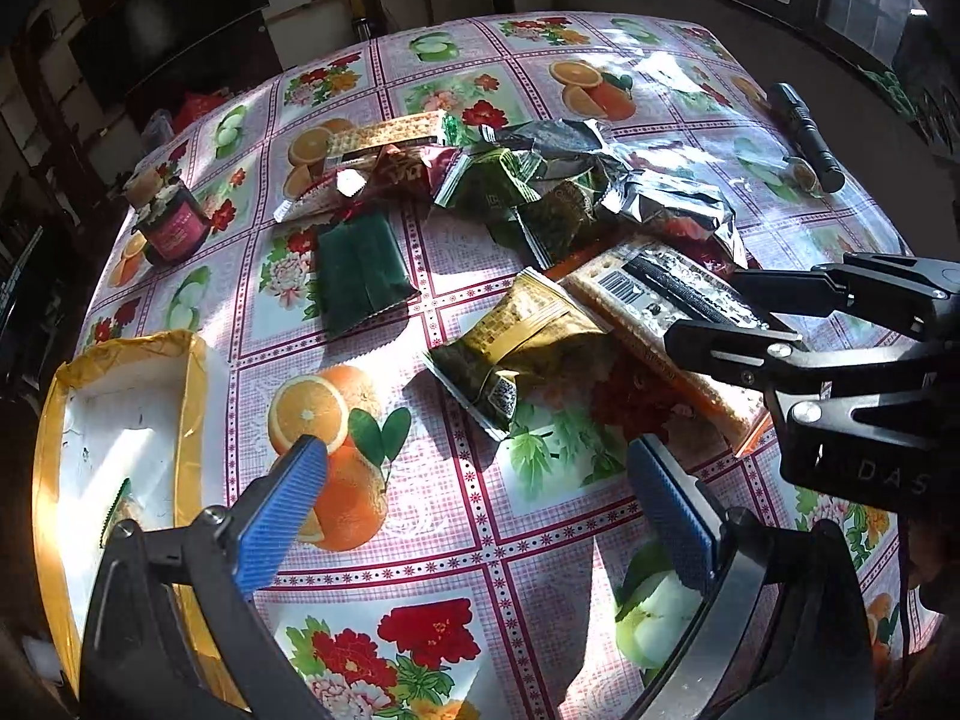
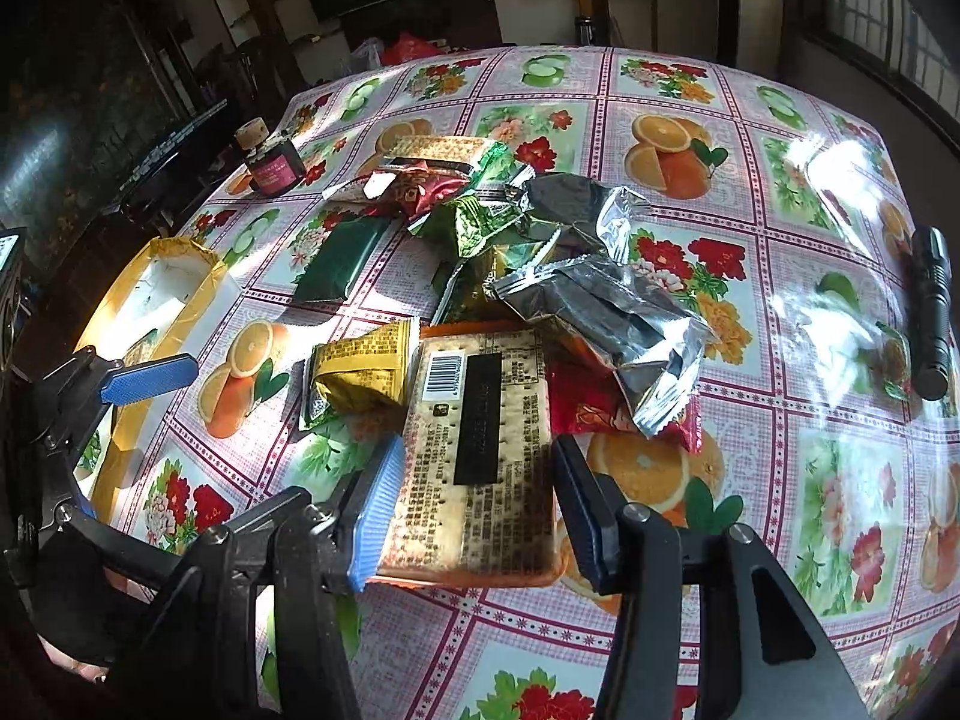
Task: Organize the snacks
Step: 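Return to the snack pile and grasp the orange-edged cracker pack with the right gripper, then grasp the gold snack bag with the left gripper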
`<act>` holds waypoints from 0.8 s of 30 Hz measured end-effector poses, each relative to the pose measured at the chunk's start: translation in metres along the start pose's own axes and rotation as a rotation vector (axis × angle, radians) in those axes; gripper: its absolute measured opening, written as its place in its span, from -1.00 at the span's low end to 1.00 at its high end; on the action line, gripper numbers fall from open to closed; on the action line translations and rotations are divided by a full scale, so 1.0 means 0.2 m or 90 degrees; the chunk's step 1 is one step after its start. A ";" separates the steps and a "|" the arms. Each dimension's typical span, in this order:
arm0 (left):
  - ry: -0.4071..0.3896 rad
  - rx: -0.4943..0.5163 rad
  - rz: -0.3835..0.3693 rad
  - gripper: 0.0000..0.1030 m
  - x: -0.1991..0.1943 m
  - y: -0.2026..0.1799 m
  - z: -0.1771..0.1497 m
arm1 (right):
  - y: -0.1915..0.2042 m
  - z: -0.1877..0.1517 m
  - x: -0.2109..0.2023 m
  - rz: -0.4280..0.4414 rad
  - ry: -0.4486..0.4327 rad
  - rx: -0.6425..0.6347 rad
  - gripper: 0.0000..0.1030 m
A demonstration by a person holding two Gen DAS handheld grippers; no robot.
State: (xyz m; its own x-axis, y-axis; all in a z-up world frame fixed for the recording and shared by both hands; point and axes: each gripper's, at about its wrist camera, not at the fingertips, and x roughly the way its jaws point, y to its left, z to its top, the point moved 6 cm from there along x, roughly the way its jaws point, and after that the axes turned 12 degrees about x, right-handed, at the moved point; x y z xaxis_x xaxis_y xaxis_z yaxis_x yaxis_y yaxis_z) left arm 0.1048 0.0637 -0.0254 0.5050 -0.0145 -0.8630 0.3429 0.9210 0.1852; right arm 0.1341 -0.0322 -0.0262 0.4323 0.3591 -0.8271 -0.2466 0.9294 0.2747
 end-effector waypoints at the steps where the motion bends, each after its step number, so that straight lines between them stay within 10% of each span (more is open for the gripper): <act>1: 0.003 0.003 -0.004 0.93 0.02 0.00 0.01 | 0.00 0.01 0.01 0.004 0.003 0.002 0.01; 17: 0.049 0.096 -0.015 0.92 0.23 -0.07 0.19 | -0.22 -0.06 -0.09 0.029 0.013 0.049 0.03; 24: 0.037 0.096 -0.061 -0.15 0.18 -0.15 0.19 | -0.36 -0.12 -0.25 0.039 -0.021 0.106 0.03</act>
State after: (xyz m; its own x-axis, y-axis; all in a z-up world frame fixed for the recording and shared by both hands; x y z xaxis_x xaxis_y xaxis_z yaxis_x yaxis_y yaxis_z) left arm 0.1433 0.0209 -0.0443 0.4192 -0.0720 -0.9050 0.5045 0.8473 0.1662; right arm 0.1089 -0.1187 -0.0170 0.4495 0.4161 -0.7905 -0.1273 0.9057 0.4044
